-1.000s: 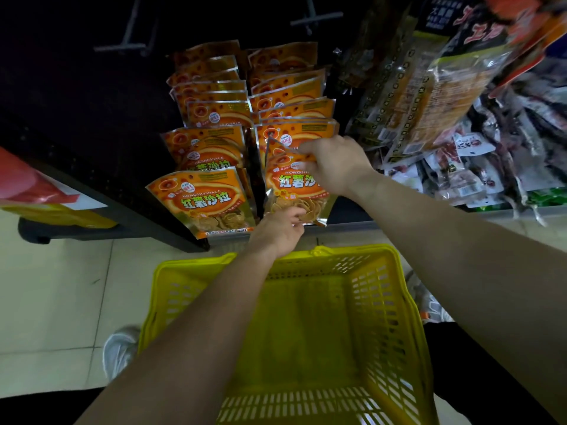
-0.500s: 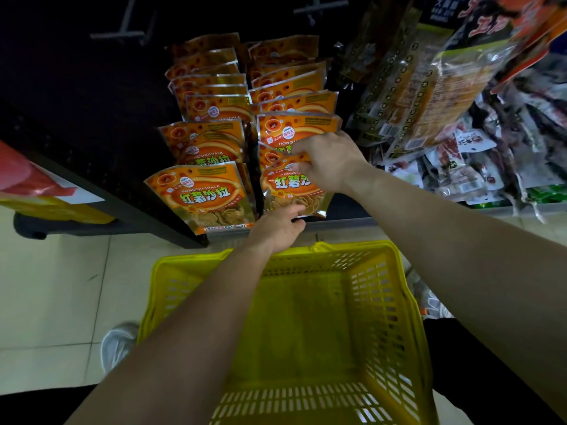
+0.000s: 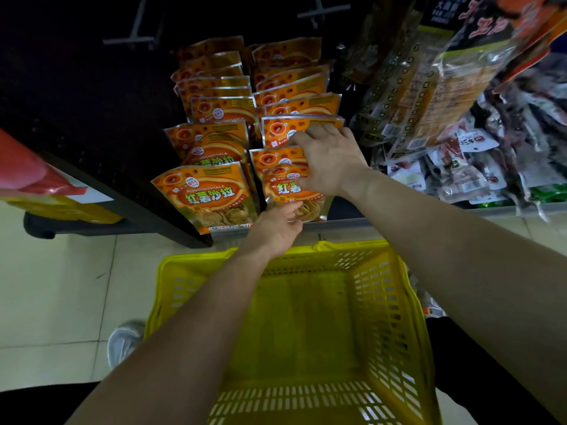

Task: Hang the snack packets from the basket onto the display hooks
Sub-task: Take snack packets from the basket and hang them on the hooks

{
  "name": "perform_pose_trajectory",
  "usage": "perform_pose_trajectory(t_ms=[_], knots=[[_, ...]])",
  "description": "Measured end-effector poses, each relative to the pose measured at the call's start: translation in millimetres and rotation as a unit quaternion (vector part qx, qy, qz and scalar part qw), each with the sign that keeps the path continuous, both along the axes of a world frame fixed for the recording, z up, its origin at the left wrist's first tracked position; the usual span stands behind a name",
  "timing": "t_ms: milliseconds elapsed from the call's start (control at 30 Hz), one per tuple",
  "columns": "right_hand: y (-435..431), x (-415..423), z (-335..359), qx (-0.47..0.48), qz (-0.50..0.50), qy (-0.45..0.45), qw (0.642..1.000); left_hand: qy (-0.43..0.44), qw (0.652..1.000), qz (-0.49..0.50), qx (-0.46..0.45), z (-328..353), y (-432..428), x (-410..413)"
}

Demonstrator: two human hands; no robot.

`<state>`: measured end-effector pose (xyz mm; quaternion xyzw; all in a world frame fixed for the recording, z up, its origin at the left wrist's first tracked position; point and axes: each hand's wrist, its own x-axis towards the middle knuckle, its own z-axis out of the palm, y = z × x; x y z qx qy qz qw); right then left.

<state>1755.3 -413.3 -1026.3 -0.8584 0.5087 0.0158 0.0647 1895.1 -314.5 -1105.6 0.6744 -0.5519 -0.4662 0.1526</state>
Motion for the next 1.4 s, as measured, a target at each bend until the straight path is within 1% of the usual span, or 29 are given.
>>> perform_pose_trajectory(t_ms=[233, 333, 433, 533, 633, 733, 867, 1067, 1400], knots=[[10, -8, 8, -0.007, -0.003, -0.005, 1.000, 0.006, 1.000, -0.020, -0.012, 20, 11, 13], [14, -11, 11, -0.014, -0.011, 0.004, 1.000, -0.016, 1.000, -0.015, -0.018, 27, 15, 20], [19, -17, 9, -0.015, -0.030, 0.013, 0.999, -0.031, 0.999, -0.025, 0.002, 28, 14, 16], [21, -23, 5, -0.019, -0.057, 0.009, 0.998, -0.061, 0.997, -0.041, 0.007, 26, 7, 6], [19, -27, 0, -0.031, -0.089, -0.003, 0.996, -0.080, 0.996, -0.030, 0.009, 24, -4, -2], [17, -28, -7, -0.037, -0.129, -0.027, 0.991, -0.076, 0.997, -0.017, 0.029, 21, -18, -4], [11, -23, -11, -0.020, -0.147, -0.048, 0.988, -0.073, 0.997, -0.012, 0.027, 20, -29, -2], [17, -23, -4, -0.030, -0.148, -0.040, 0.988, -0.051, 0.998, -0.026, 0.025, 28, -16, 3], [39, -29, 35, -0.032, -0.135, -0.038, 0.990, -0.027, 0.999, -0.041, 0.017, 56, 18, 14]])
